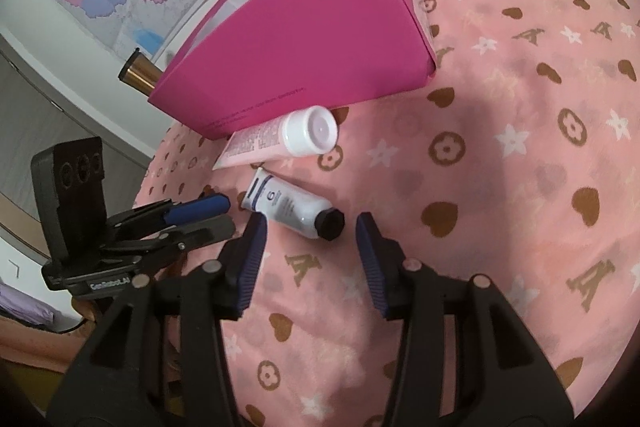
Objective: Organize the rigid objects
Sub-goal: 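Move the right tool to the brown wooden massager handle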
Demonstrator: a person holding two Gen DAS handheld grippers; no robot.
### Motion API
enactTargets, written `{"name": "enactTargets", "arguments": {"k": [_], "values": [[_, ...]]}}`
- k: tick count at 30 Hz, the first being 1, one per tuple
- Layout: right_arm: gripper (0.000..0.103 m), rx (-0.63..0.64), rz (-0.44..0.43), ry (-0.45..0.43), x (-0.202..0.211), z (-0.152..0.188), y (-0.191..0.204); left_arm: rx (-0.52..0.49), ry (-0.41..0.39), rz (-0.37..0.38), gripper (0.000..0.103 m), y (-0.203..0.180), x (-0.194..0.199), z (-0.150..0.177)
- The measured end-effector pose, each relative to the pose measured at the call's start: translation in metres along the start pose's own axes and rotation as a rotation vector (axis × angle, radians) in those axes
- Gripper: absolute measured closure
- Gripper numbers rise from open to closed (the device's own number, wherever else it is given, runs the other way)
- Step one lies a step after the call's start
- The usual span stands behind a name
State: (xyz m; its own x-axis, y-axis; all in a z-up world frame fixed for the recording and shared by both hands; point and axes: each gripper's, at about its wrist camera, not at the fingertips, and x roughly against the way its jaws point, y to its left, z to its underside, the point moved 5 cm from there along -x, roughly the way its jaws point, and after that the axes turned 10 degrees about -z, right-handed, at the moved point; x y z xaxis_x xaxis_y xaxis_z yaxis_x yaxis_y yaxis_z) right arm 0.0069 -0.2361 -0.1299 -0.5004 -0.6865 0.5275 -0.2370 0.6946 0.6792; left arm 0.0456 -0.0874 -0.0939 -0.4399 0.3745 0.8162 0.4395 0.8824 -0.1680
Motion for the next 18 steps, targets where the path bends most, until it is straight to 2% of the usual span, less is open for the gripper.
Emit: {"name": "enactTargets", "arguments": {"k": [18], "values": [[0.055,0.029,0.008,-0.003,-0.004,0.000,0.003,0.013,0.016,0.001,0.060,0.000,-0.014,-0.009]]}}
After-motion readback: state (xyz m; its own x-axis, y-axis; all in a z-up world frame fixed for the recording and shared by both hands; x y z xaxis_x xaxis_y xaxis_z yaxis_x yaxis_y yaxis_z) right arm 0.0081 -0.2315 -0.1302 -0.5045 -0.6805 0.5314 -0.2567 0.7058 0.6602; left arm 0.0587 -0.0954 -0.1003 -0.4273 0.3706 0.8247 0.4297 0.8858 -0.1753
